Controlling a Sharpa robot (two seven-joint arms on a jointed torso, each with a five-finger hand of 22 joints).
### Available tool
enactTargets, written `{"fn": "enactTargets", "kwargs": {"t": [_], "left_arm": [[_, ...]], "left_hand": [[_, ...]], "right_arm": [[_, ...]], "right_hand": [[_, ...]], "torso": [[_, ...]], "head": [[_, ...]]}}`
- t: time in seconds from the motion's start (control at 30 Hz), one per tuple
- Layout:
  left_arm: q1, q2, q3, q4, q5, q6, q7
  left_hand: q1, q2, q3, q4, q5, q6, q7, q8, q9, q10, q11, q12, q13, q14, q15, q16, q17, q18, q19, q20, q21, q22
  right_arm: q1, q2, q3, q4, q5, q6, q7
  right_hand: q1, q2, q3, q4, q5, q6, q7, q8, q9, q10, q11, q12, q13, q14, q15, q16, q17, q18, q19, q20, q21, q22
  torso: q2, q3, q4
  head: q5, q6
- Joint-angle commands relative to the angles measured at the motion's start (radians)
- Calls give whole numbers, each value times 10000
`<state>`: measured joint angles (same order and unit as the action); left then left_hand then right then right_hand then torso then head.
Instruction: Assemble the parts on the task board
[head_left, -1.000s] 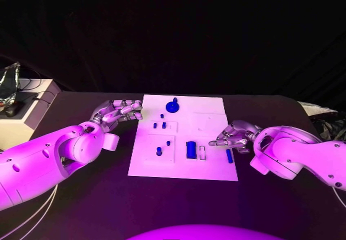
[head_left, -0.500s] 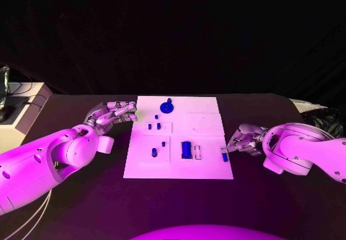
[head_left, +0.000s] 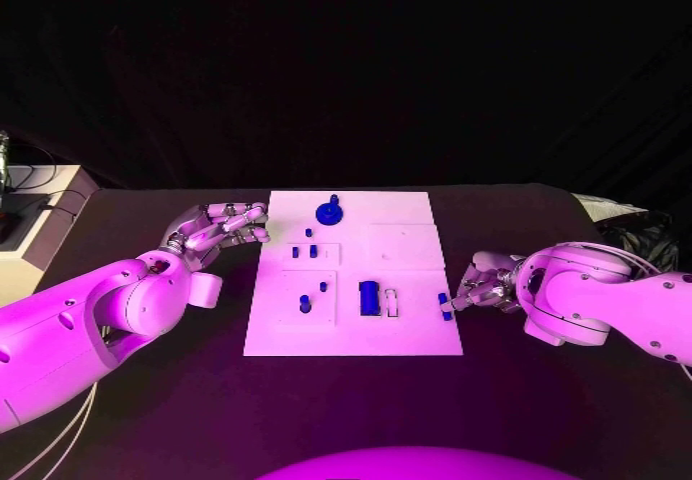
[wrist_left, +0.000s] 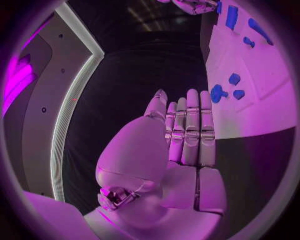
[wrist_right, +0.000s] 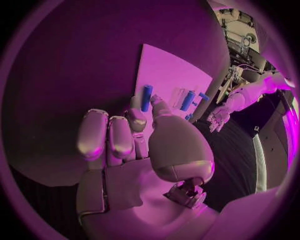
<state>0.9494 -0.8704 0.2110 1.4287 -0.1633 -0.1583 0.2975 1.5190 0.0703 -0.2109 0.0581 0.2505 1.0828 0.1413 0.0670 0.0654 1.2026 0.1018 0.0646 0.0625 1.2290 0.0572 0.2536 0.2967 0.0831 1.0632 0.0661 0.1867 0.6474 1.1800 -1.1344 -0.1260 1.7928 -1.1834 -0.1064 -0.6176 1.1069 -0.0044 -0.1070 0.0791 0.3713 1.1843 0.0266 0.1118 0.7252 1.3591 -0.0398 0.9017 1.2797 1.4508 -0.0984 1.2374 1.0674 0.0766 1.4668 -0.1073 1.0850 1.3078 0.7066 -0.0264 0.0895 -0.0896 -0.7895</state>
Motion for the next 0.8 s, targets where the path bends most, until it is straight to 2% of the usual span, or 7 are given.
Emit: {"fn": "enactTargets", "kwargs": {"t": [0.03, 0.23, 0.37, 0.5, 0.73, 0.77, 0.8], "left_arm": [[-15, 20, 6, 10, -13, 179, 56], [-26, 18, 6, -8, -13, 193, 52], [-32, 4, 6, -11, -13, 195, 49], [-35, -7, 6, -11, -4, 198, 37], [-37, -17, 6, -11, 7, 206, 16], [-37, -21, 6, -10, 7, 204, 13], [-37, -25, 6, -10, 8, 201, 12]], "left_hand": [[-48, 77, -9, 29, -33, -3, 45, -17, -10, -90, 11, -13, -6, -72, -13, -32, -16, -79, -39, 15, 9, -7], [-59, 79, -9, 46, -34, -7, 47, -16, -9, -95, 14, -12, -6, -74, -10, -31, -17, -80, -41, 18, 6, -18], [-59, 79, -9, 46, -34, -7, 47, -16, -9, -95, 14, -12, -6, -74, -10, -31, -17, -80, -41, 18, 6, -18], [-75, 82, -10, 69, -32, -10, 47, -15, -9, -96, 14, -11, -6, -77, -8, -31, -20, -80, -41, 20, 3, -30], [-90, 91, -10, 86, -34, -12, 49, -16, -9, -99, 15, -11, -5, -74, -7, -30, -20, -80, -39, 22, 2, -36], [-90, 91, -10, 86, -34, -12, 49, -16, -9, -99, 15, -11, -5, -74, -7, -30, -20, -80, -39, 22, 2, -36], [-90, 91, -10, 86, -34, -12, 49, -16, -9, -99, 15, -11, -5, -74, -7, -30, -20, -80, -39, 22, 2, -36]], "right_arm": [[-39, 84, -8, -33, -308, 135, -313], [-123, 328, -14, -49, -319, -44, -316], [-145, 431, -15, -91, -384, -44, -320], [-159, 511, -22, -154, -523, -2, -330], [-207, 671, -36, -290, -796, 63, -343], [-214, 693, -38, -314, -823, 67, -345], [-220, 715, -39, -339, -849, 71, -346]], "right_hand": [[-11, -133, -9, 112, -9, -24, -26, -56, 167, 13, -89, -45, 23, 9, -53, 23, 20, -70, 583, -96, 23, 1462], [-73, -155, -17, 177, -30, -11, -22, -77, 155, 6, -85, -59, 20, 9, -50, 18, 16, -69, 581, -93, 23, 1463], [29, -156, 71, 215, 58, 4, -21, -119, 153, -3, -85, -75, 16, 11, -51, 7, 11, -65, 579, -91, 0, 1459], [213, 25, 87, -31, 419, -5, -34, -137, 157, -13, -94, -87, 12, 10, -61, -1, 6, -67, 577, -98, -14, 1456], [560, 243, 238, -529, 1311, -41, -58, -200, 104, -42, -118, -99, 10, 8, -79, -12, 5, -73, 571, -114, -33, 1452], [654, 316, 343, -637, 1400, -57, -67, -222, 83, -50, -128, -103, 9, 8, -85, -13, 7, -75, 571, -118, -35, 1452], [681, 367, 478, -732, 1261, -59, -69, -243, 53, -61, -129, -112, 7, 5, -91, -20, 2, -77, 569, -123, -46, 1450]], "torso": [[6, 7, -8], [2, 18, -10], [1, 10, -3], [1, 4, -3], [-5, 6, 2], [-5, 7, 5], [-5, 9, 3]], "head": [[9, -9], [39, -40], [38, -49], [56, -79], [56, -80], [66, -86], [70, -86]]}}
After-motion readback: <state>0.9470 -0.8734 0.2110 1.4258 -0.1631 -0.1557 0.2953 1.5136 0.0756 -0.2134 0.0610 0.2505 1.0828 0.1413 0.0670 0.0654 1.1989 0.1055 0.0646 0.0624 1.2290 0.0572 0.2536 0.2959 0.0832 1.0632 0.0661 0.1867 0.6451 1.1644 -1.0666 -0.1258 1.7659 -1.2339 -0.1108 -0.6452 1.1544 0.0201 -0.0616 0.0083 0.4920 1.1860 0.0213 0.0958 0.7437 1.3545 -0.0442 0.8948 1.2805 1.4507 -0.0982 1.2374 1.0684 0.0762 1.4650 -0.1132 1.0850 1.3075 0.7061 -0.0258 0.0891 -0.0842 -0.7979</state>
